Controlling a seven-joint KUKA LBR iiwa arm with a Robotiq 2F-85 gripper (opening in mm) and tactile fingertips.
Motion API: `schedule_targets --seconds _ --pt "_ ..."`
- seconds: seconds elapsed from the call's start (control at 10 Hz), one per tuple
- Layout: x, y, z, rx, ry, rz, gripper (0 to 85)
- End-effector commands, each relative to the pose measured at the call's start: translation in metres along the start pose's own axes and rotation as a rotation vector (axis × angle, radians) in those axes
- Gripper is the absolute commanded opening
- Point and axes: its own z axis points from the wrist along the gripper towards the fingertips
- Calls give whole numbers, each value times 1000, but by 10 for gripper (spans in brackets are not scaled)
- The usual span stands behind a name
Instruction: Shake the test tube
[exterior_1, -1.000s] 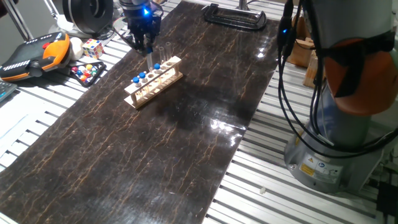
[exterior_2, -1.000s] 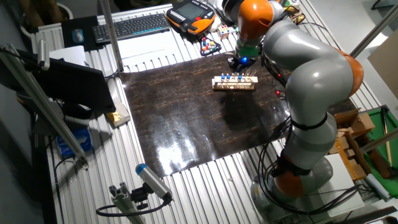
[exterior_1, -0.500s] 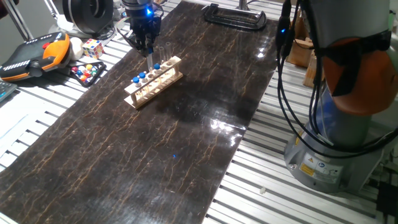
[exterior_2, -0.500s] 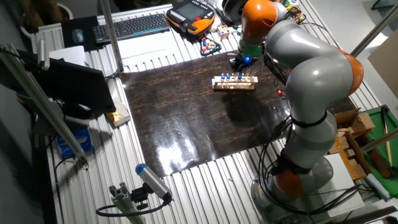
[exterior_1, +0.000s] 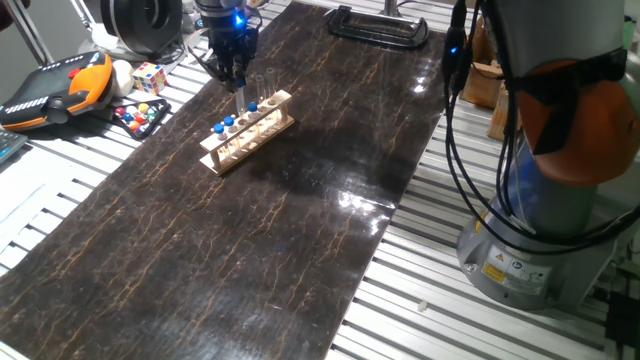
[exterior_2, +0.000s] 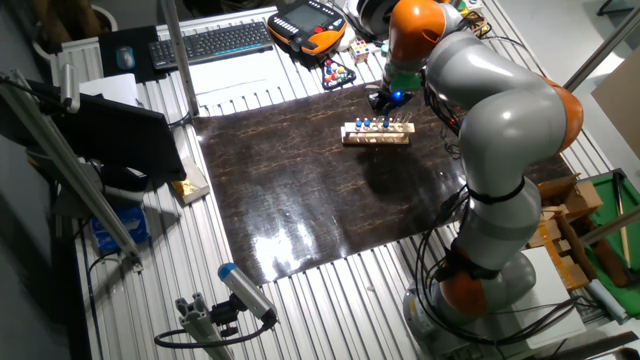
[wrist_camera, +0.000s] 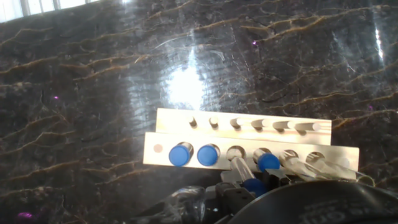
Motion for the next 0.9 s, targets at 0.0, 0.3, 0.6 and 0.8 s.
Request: schedule_targets --seconds 0.0,0.3,0.6,0.8 --pt "-2 0 2 -1 -3 -2 7" --pt "-5 -1 7 -4 -3 -3 7" --pt "-6 -2 9 0 1 -2 7" --pt "-6 -3 12 0 3 -3 7"
